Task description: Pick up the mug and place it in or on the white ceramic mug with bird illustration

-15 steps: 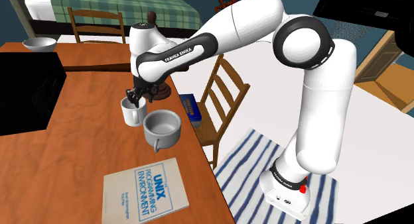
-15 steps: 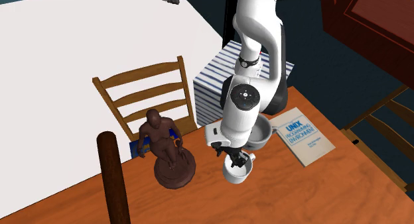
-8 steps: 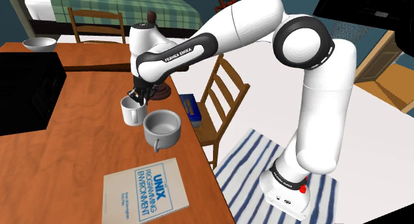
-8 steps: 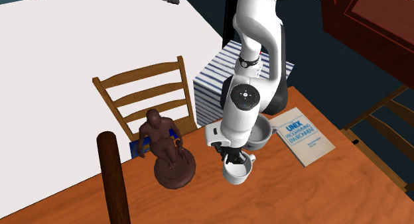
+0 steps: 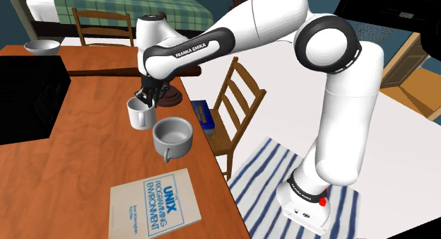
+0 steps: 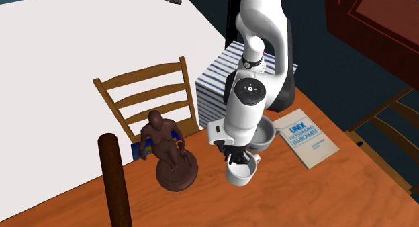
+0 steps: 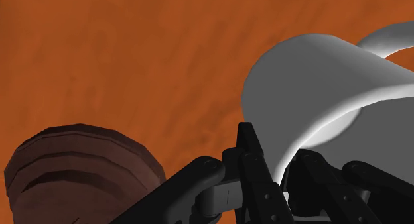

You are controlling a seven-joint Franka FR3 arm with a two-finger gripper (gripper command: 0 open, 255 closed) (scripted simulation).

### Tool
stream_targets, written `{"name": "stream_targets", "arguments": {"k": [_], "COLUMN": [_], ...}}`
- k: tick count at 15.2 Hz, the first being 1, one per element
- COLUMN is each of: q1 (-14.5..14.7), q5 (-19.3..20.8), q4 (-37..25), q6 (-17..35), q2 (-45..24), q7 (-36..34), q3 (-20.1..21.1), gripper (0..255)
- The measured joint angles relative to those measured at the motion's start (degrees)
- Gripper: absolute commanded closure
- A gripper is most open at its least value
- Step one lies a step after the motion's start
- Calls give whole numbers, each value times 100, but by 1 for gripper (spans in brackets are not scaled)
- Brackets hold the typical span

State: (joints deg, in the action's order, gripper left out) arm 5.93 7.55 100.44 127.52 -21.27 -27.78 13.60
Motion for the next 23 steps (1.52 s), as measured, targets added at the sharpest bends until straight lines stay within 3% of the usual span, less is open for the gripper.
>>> {"name": "stream_targets", "arguments": {"k": [23], "q1": [-25], "q5": [-191], "q4": [-1121], "q6": [-1572], "q2": [471], "q7": [162], "q3": [74], "gripper": [255]}}
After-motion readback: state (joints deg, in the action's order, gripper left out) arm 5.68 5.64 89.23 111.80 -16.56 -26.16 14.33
